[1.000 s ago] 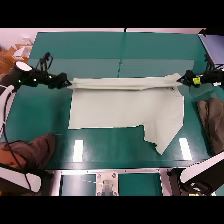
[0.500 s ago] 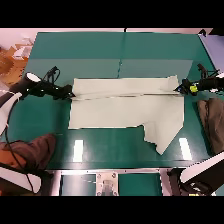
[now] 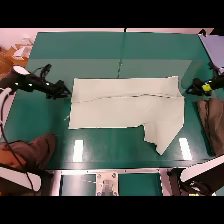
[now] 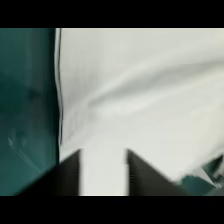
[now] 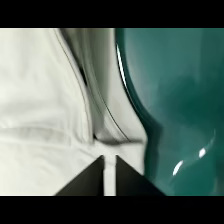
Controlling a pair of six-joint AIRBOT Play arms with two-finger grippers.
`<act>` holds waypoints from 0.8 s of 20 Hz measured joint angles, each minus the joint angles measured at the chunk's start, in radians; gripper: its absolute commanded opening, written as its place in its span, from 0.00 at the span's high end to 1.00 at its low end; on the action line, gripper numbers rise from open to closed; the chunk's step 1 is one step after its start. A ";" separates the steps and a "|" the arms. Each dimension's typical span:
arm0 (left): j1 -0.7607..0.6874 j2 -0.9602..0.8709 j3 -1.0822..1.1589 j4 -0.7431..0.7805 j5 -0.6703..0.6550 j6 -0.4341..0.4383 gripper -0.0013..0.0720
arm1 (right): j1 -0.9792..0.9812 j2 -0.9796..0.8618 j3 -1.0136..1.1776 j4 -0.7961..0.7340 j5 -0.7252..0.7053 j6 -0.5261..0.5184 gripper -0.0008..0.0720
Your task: Fold the shirts.
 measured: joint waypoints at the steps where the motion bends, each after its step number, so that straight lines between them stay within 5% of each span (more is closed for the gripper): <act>1: 0.013 0.010 0.003 0.007 -0.054 -0.010 0.95 | -0.009 0.030 -0.017 -0.011 0.018 0.014 0.95; 5: 0.037 0.162 -0.124 0.051 -0.137 -0.043 0.95 | -0.038 0.197 -0.187 -0.064 0.054 0.061 0.96; 9: 0.041 0.498 -0.472 0.060 -0.008 -0.062 0.95 | -0.109 0.468 -0.512 -0.106 0.032 0.095 0.95; 10: 0.042 0.594 -0.575 0.045 0.047 -0.065 0.75 | -0.128 0.537 -0.594 -0.111 0.006 0.105 0.95; 11: 0.042 0.676 -0.667 0.018 0.087 -0.067 0.30 | -0.148 0.605 -0.678 -0.112 -0.026 0.116 0.79; 12: 0.042 0.751 -0.765 -0.008 0.130 -0.069 0.23 | -0.165 0.661 -0.749 -0.117 -0.052 0.131 0.57; 13: 0.043 0.808 -0.847 -0.043 0.166 -0.076 0.23 | -0.181 0.709 -0.817 -0.120 -0.084 0.146 0.48; 16: 0.043 0.908 -1.056 -0.177 0.243 -0.042 0.23 | -0.205 0.788 -0.968 -0.119 -0.147 0.197 0.48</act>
